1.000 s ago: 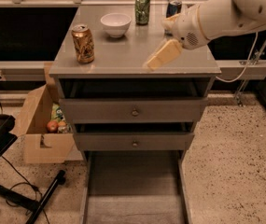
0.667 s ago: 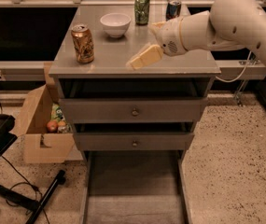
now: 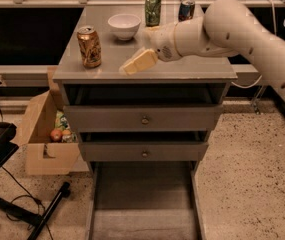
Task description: Place orange can into bottom drawer
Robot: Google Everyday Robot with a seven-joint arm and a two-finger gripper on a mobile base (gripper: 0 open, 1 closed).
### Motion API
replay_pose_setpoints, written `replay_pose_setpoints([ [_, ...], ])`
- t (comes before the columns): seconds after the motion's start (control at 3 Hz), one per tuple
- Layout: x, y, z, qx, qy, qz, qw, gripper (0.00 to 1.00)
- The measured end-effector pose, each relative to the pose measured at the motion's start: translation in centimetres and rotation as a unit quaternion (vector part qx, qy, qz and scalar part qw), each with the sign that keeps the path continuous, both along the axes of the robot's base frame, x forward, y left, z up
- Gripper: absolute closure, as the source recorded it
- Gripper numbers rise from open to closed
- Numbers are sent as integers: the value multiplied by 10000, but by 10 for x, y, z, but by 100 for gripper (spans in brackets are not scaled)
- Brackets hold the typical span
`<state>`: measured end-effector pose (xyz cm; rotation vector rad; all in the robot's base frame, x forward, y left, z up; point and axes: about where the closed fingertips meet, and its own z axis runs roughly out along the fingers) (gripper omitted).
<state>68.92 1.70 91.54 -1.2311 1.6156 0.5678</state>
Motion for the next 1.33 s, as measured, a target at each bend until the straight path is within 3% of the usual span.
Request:
replay_pose_setpoints([
  [0.33,32,64,-6,399,-42,241,9989,0],
  [1.0,59,131,-9,952,-40,580,9938,0],
  [1.33,69,155,-15,1189,-32,647,9908,17],
])
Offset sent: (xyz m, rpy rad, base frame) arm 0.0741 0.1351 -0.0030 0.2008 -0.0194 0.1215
